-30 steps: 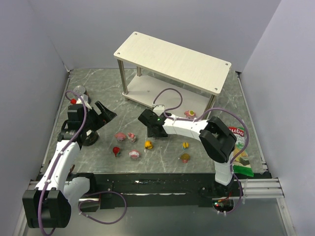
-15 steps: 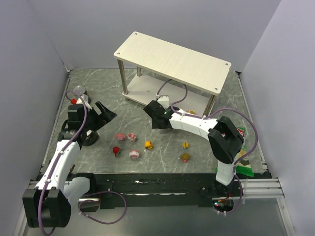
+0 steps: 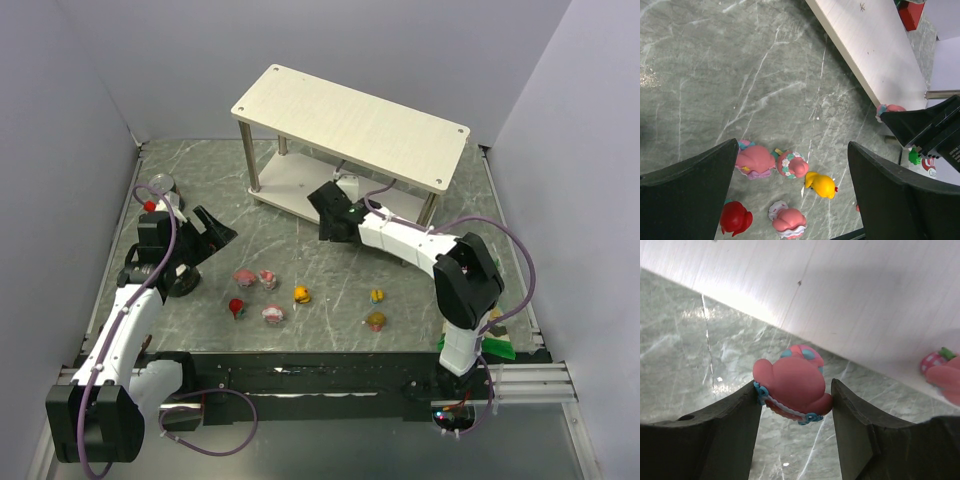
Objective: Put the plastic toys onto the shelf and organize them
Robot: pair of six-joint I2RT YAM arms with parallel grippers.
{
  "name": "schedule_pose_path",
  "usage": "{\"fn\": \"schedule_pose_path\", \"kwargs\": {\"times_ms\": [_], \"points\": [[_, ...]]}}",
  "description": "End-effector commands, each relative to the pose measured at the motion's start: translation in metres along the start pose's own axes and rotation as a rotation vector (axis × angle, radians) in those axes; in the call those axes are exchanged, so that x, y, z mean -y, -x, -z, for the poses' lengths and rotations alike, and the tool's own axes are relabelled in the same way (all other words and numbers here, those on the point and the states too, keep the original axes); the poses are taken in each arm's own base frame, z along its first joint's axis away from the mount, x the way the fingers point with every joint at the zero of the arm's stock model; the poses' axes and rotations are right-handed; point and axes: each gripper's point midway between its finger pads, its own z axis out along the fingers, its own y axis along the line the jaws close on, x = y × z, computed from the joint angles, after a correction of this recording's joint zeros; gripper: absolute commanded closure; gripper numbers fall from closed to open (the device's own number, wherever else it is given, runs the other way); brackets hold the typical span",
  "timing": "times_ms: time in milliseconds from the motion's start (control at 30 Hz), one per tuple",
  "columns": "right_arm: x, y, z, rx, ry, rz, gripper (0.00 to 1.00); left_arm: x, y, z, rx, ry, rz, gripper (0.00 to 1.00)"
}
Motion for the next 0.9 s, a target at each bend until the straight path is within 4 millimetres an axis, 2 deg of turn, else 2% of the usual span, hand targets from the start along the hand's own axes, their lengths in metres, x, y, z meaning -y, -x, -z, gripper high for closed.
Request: {"fn": "schedule_pose_path", "kwargs": {"times_ms": [0, 333, 533, 867], "points": [[-0.001, 0.045, 0.024, 0.100, 0.041, -0.064, 0.89, 0.005, 0.009, -0.001, 0.033, -0.021, -0.021, 0.04], [0.021, 0.060, 0.009, 0.113, -0.005, -0.108, 0.87, 0.005, 0.008, -0.002, 0.029, -0.019, -0.021, 0.04], [0.026, 0.065, -0.001, 0.103, -0.023, -0.100, 0.85, 0.005, 0.008, -0.002, 0.027, -0.019, -0.020, 0.04], [0.031, 0.063, -0.010, 0.069, -0.033, -0.064, 0.74, 0.004, 0.007, -0.003, 0.026, -0.015, -0.019, 0.04]]}}
